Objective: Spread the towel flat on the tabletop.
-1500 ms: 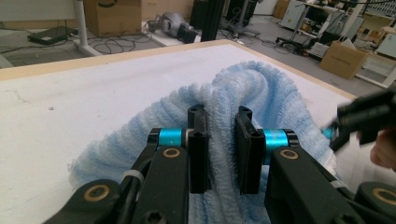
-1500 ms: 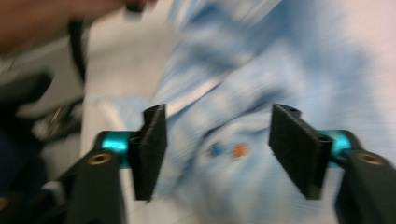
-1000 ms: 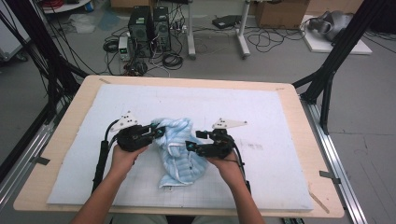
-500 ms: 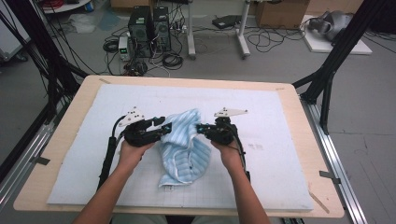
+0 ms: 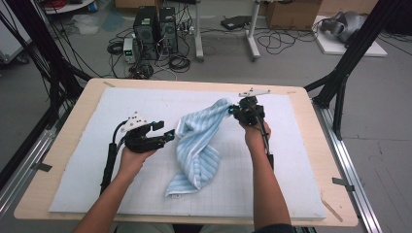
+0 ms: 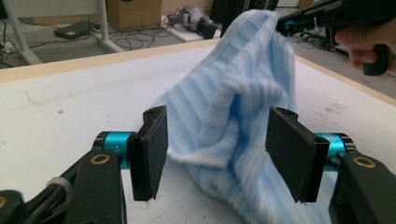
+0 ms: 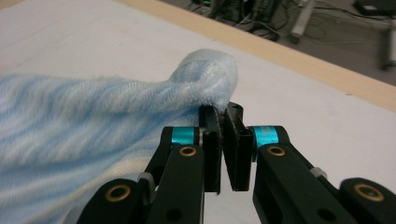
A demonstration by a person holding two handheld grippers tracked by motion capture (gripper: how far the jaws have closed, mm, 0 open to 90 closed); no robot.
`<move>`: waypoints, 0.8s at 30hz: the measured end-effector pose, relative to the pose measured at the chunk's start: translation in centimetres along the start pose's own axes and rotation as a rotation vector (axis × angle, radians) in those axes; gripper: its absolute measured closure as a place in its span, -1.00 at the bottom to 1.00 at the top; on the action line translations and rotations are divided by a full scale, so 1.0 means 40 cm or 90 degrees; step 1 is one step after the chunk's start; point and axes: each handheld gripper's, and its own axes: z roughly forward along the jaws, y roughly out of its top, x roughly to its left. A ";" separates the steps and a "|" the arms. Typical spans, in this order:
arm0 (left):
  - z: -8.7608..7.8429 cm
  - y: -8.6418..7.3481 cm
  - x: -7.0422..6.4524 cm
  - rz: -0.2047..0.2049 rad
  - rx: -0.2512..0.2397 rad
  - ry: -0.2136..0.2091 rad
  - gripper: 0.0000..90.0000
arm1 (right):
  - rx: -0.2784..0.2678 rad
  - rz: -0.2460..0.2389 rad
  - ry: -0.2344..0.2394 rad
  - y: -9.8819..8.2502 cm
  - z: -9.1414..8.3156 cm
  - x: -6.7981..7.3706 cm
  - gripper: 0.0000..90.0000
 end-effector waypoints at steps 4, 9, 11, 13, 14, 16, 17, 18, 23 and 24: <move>-0.004 -0.004 0.006 -0.002 0.004 0.002 -0.12 | 0.016 0.027 -0.039 -0.011 0.000 -0.032 0.91; 0.000 -0.009 0.003 0.006 0.018 -0.005 -0.07 | 0.023 0.027 -0.052 -0.027 -0.002 -0.034 0.88; 0.003 -0.012 0.001 0.006 0.025 -0.012 -0.06 | 0.027 0.026 -0.076 -0.029 -0.006 -0.036 0.89; 0.003 -0.013 -0.003 0.008 0.027 -0.021 -0.03 | 0.029 0.034 -0.073 -0.034 -0.009 -0.039 0.89; 0.004 -0.013 -0.006 0.010 0.027 -0.024 -0.02 | 0.028 0.041 -0.061 -0.038 -0.010 -0.040 0.89; 0.006 -0.013 -0.009 0.010 0.024 -0.028 -0.01 | 0.029 0.039 -0.055 -0.040 -0.012 -0.036 0.89; 0.007 -0.014 -0.009 0.009 0.026 -0.030 -0.01 | 0.027 0.033 -0.046 -0.041 -0.015 -0.031 0.88; 0.008 -0.014 -0.011 0.008 0.027 -0.033 -0.01 | 0.027 0.033 -0.046 -0.041 -0.015 -0.031 0.88; 0.012 -0.015 -0.024 0.011 0.026 -0.046 0.02 | 0.041 0.066 -0.071 -0.055 -0.015 -0.048 0.12; 0.014 -0.015 -0.028 0.012 0.026 -0.052 0.02 | 0.041 0.071 -0.082 -0.058 -0.017 -0.051 0.02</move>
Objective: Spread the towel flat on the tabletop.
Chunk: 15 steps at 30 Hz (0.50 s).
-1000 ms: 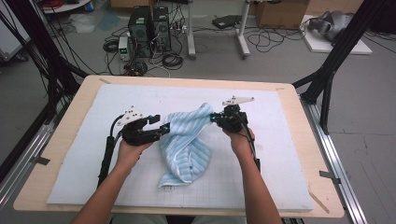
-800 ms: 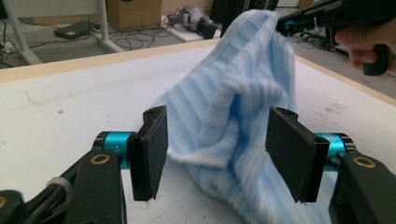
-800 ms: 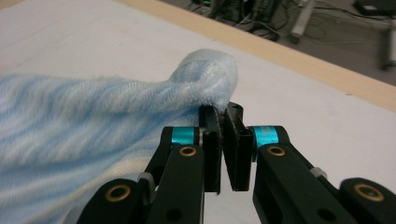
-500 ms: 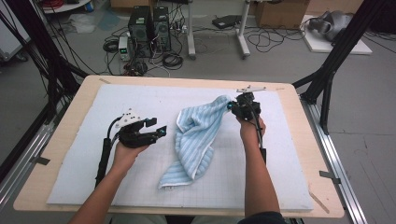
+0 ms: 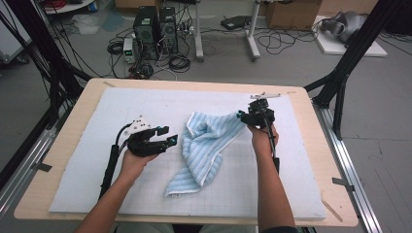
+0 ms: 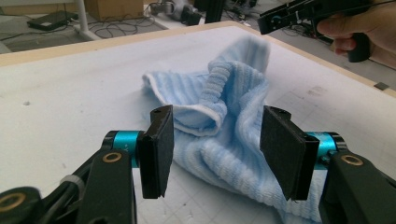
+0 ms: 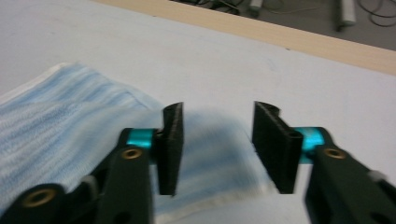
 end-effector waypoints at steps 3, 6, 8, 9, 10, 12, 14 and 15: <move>0.007 0.003 -0.010 -0.006 0.000 -0.017 0.04 | -0.007 0.012 -0.003 -0.019 -0.019 -0.021 0.00; 0.021 0.012 -0.029 -0.004 0.000 -0.042 0.04 | -0.015 0.020 0.003 -0.050 -0.045 -0.046 0.00; 0.037 0.020 -0.046 0.004 0.005 -0.061 0.04 | -0.020 0.026 0.011 -0.075 -0.060 -0.059 -0.01; 0.044 0.022 -0.053 0.010 0.007 -0.067 0.04 | -0.021 0.028 0.013 -0.087 -0.066 -0.064 -0.01; 0.057 0.026 -0.066 0.018 0.013 -0.076 0.03 | -0.021 0.030 0.013 -0.096 -0.071 -0.067 -0.01; 0.080 0.032 -0.084 0.030 0.028 -0.089 0.00 | -0.026 0.036 0.018 -0.120 -0.089 -0.078 -0.03; 0.112 0.038 -0.109 0.048 0.044 -0.103 0.00 | -0.037 0.033 0.024 -0.145 -0.114 -0.091 -0.04; 0.127 0.040 -0.119 0.050 0.050 -0.109 0.00 | -0.039 0.036 0.026 -0.151 -0.121 -0.094 -0.05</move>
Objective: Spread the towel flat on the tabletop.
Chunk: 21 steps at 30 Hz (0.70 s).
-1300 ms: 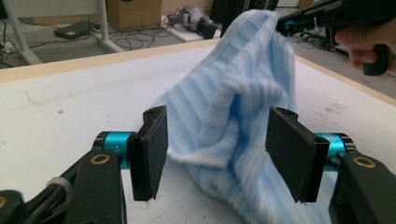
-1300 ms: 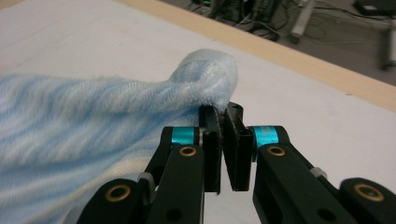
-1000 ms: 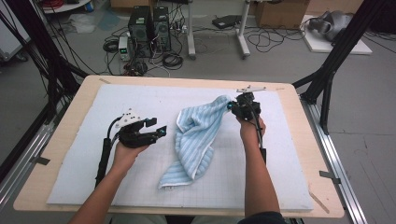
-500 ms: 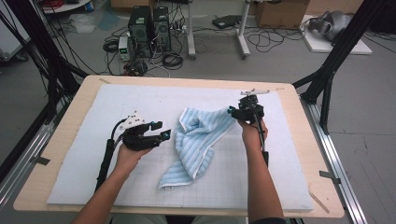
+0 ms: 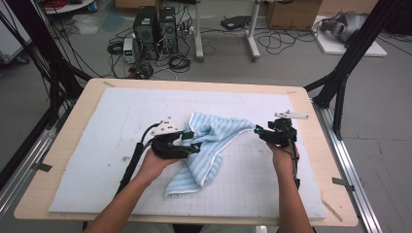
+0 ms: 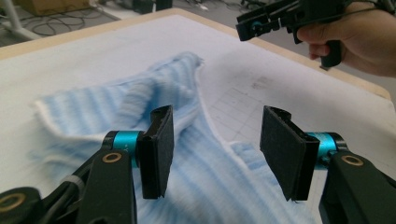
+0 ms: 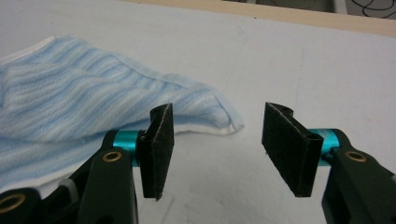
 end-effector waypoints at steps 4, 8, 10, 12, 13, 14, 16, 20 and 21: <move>0.077 0.006 -0.024 0.028 0.053 -0.012 0.03 | -0.012 -0.002 0.009 -0.016 -0.024 -0.012 -0.06; 0.117 -0.002 -0.029 0.048 0.095 0.008 0.03 | -0.017 -0.006 0.015 -0.025 -0.039 -0.019 -0.07; 0.124 -0.005 -0.028 0.053 0.107 0.018 0.06 | -0.019 -0.006 0.020 -0.027 -0.043 -0.018 -0.07; 0.140 -0.020 -0.018 0.069 0.150 0.054 0.15 | -0.019 -0.010 0.024 -0.029 -0.042 -0.016 -0.07; 0.140 -0.020 -0.018 0.069 0.150 0.054 0.20 | -0.018 -0.012 0.026 -0.030 -0.041 -0.015 -0.07; 0.144 -0.025 -0.015 0.067 0.162 0.058 0.20 | -0.018 -0.012 0.026 -0.030 -0.041 -0.015 -0.07; 0.150 -0.033 -0.007 0.073 0.190 0.059 0.61 | -0.014 -0.016 0.030 -0.033 -0.034 -0.009 -0.07; 0.146 -0.034 -0.003 0.062 0.181 0.031 0.91 | -0.008 -0.017 0.034 -0.039 -0.024 -0.001 -0.06; 0.140 -0.028 -0.004 0.057 0.169 0.023 0.92 | -0.006 -0.017 0.035 -0.040 -0.022 0.000 -0.06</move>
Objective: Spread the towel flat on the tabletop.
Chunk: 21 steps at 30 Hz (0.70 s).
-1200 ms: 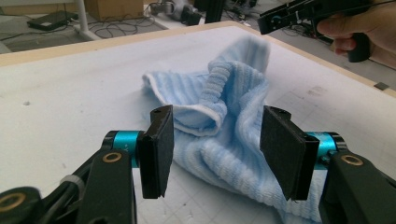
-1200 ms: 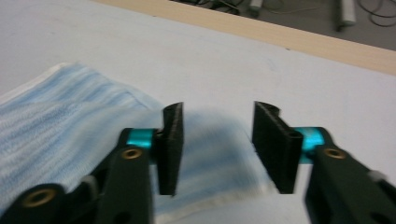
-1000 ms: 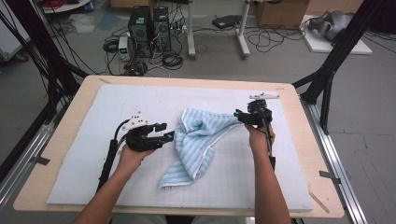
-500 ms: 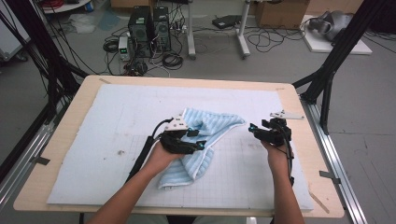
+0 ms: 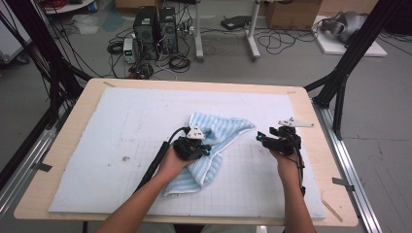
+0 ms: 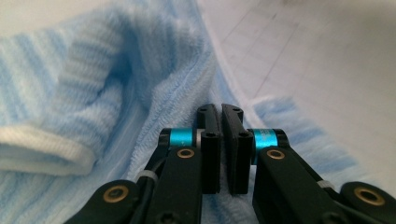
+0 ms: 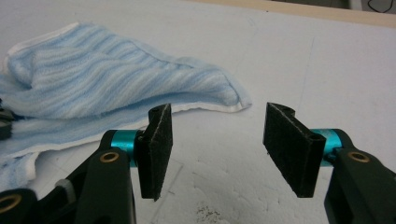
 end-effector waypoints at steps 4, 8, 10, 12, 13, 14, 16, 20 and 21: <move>-0.049 0.018 0.019 -0.077 -0.104 -0.063 0.92 | 0.001 0.003 0.004 -0.005 0.005 0.004 -0.06; -0.096 0.026 0.050 -0.137 -0.190 -0.070 0.92 | 0.004 0.000 0.008 -0.007 0.010 0.010 -0.05; -0.112 0.020 0.071 -0.156 -0.199 -0.056 0.92 | 0.007 -0.001 0.012 -0.008 0.016 0.018 -0.05; -0.127 0.008 0.093 -0.181 -0.210 -0.038 0.92 | 0.007 -0.001 0.013 -0.009 0.017 0.019 -0.05; -0.134 0.003 0.101 -0.189 -0.215 -0.030 0.92 | 0.009 0.001 0.014 -0.010 0.019 0.021 -0.05; -0.146 -0.005 0.115 -0.199 -0.221 -0.013 0.92 | 0.009 0.001 0.014 -0.010 0.021 0.022 -0.05; -0.167 -0.021 0.138 -0.221 -0.235 0.013 0.92 | 0.013 0.000 0.017 -0.012 0.026 0.024 -0.04; -0.201 -0.054 0.180 -0.244 -0.228 0.068 0.92 | 0.014 -0.001 0.017 -0.013 0.029 0.026 -0.04; -0.207 -0.064 0.188 -0.253 -0.228 0.077 0.92 | 0.014 0.000 0.019 -0.013 0.031 0.027 -0.04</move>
